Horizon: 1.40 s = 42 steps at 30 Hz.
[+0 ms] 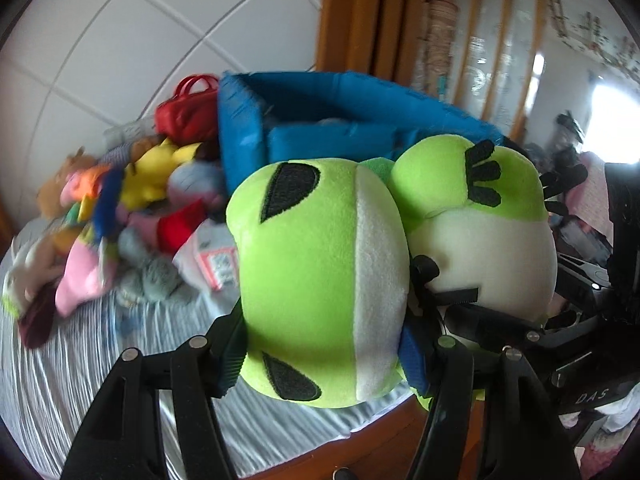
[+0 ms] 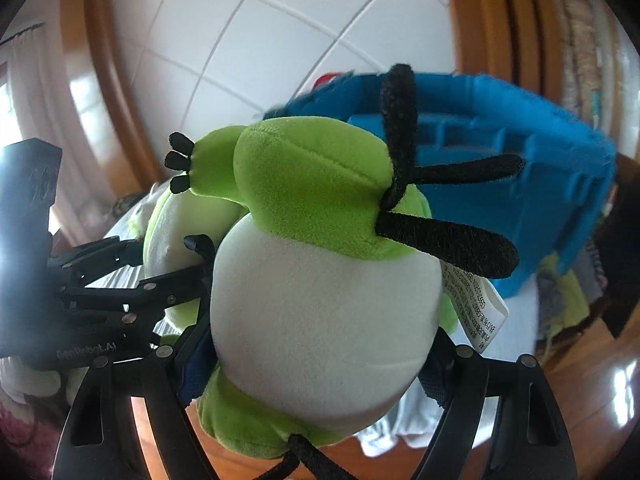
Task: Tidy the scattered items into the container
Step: 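Carry the green frog plush over the blue crate and lower it inside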
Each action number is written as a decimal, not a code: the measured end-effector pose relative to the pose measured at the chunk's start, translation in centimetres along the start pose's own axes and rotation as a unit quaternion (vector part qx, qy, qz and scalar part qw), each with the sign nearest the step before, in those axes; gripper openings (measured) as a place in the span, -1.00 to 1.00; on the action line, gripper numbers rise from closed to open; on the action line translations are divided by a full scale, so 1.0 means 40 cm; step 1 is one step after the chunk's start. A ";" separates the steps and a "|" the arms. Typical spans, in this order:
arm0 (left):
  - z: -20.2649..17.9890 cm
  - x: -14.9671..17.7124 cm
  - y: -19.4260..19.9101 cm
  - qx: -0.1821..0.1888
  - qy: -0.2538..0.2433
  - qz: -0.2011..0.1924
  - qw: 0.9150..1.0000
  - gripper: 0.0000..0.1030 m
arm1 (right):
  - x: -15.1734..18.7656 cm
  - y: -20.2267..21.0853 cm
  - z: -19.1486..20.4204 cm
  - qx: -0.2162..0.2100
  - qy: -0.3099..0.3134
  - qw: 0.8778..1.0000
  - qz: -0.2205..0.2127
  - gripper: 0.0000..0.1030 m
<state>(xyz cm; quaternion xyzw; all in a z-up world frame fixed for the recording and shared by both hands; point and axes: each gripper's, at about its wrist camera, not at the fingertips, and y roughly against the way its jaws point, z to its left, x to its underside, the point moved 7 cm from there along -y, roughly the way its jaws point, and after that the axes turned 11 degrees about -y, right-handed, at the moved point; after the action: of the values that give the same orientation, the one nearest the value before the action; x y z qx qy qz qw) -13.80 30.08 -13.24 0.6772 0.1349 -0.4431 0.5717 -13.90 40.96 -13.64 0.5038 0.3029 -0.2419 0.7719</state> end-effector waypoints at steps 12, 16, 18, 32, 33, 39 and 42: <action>-0.036 -0.399 0.078 0.030 -0.032 -0.042 0.998 0.23 | -0.336 0.206 -0.040 0.019 -0.020 0.997 -0.071 0.61; -0.031 -0.550 0.065 0.017 -0.043 -0.064 0.997 0.23 | -0.485 0.228 -0.065 0.021 -0.010 0.996 -0.088 0.61; -0.023 -0.621 0.035 0.006 -0.044 -0.071 0.997 0.23 | -0.551 0.212 -0.084 0.021 -0.002 0.995 -0.094 0.61; 0.123 -0.754 -0.459 -0.016 0.034 0.032 0.999 0.24 | -0.816 -0.228 -0.344 -0.024 0.025 0.999 0.037 0.61; 0.133 -0.745 -0.498 -0.012 0.040 0.047 0.998 0.24 | -0.818 -0.264 -0.361 -0.024 0.024 0.998 0.051 0.61; 0.166 -0.694 -0.656 -0.011 0.058 0.107 0.993 0.28 | -0.805 -0.446 -0.453 -0.042 -0.007 0.991 0.128 0.61; 0.187 -0.681 -0.703 -0.020 0.058 0.125 0.990 0.42 | -0.783 -0.493 -0.496 -0.049 -0.027 0.988 0.144 0.62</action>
<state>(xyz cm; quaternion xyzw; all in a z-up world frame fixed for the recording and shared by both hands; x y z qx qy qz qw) -52.05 40.91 -10.76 0.7019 0.0906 -0.3256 0.6270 -53.63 54.05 -9.94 0.4968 0.2175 -0.1263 0.8306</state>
